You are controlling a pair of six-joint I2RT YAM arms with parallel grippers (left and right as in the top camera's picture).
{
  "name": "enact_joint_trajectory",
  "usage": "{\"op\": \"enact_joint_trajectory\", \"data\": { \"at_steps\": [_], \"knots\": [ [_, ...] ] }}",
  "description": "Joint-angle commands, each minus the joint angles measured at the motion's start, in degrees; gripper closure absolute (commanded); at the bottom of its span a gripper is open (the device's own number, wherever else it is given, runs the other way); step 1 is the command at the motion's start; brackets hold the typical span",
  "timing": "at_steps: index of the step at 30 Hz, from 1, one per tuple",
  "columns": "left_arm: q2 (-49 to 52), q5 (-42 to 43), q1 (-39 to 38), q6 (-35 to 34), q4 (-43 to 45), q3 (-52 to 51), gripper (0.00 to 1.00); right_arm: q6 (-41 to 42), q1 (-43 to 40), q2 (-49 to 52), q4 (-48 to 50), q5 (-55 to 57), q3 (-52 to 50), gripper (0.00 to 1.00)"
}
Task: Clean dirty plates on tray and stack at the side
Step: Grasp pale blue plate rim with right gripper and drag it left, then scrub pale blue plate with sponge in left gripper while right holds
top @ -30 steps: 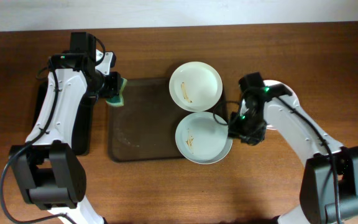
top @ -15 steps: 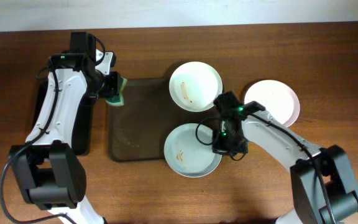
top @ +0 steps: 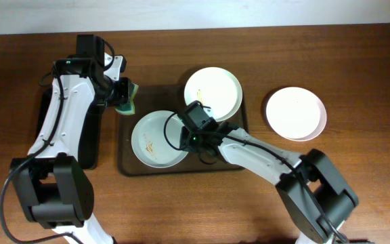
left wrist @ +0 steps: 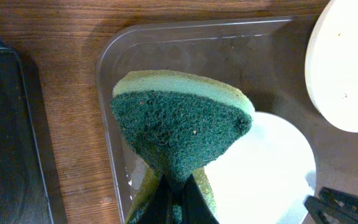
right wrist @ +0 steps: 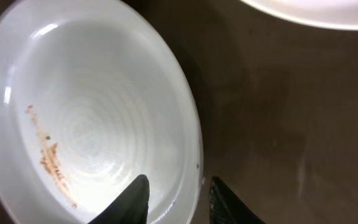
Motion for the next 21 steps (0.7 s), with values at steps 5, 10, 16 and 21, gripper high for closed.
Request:
{"op": "enact_joint_trajectory", "data": {
  "at_steps": [5, 10, 16, 21],
  "knots": [
    [0.3, 0.1, -0.2, 0.3, 0.1, 0.3, 0.99, 1.1, -4.1, 5.4, 8.5, 0.6, 0.5, 0.67],
    [0.3, 0.1, -0.2, 0.3, 0.1, 0.3, 0.99, 1.1, -5.1, 7.1, 10.4, -3.4, 0.5, 0.96],
    [0.3, 0.1, -0.2, 0.3, 0.1, 0.3, 0.99, 2.6, -5.1, 7.1, 2.8, -7.9, 2.4, 0.96],
    [0.4, 8.2, -1.6, -5.2, -2.2, -7.4, 0.99, 2.6, -5.2, 7.1, 2.7, -5.0, 3.1, 0.96]
  ]
}}
